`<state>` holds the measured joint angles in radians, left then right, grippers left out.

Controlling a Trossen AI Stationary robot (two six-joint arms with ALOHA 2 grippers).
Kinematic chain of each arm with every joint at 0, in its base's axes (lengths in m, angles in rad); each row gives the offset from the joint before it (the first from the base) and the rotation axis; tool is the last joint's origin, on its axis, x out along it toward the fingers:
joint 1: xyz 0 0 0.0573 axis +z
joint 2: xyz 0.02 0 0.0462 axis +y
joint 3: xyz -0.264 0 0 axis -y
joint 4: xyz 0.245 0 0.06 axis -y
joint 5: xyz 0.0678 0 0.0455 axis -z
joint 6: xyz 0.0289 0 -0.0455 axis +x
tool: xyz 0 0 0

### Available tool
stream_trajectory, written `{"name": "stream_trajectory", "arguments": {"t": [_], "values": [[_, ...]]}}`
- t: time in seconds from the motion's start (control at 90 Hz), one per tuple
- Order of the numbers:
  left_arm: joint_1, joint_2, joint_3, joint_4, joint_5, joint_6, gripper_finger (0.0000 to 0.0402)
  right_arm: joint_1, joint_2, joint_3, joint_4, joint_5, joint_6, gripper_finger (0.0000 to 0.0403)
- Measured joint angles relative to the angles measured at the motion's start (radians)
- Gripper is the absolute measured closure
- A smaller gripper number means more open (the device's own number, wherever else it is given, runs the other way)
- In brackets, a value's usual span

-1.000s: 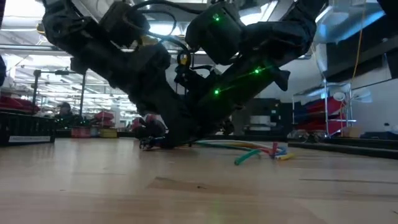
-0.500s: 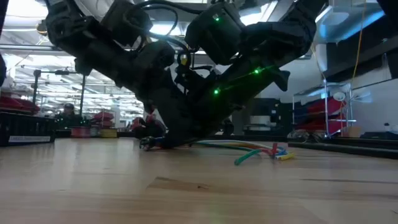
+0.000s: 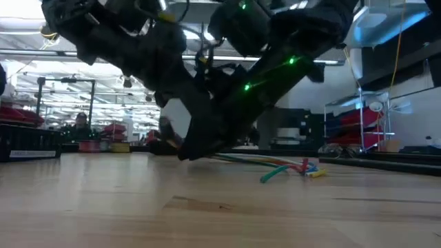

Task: Ziptie cables
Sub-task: Wrap the black zip tie loop on the cables

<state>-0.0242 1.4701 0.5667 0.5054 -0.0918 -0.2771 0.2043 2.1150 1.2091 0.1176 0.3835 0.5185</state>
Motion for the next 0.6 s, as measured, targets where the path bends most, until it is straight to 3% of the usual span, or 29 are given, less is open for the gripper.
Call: {"name": "stream_trajectory", "arguments": {"t": [0.322,0.6], "values": [[0.001,0.001,0.0,-0.008,0.002,-0.003,0.0401,-0.002,-0.003,0.0,0.066,0.173,-0.004,0.0308],[0.001,0.001,0.0,-0.009,0.003,-0.008,0.0401,-0.009,0.012,0.0,0.114,0.148,0.002,0.0366]]}}
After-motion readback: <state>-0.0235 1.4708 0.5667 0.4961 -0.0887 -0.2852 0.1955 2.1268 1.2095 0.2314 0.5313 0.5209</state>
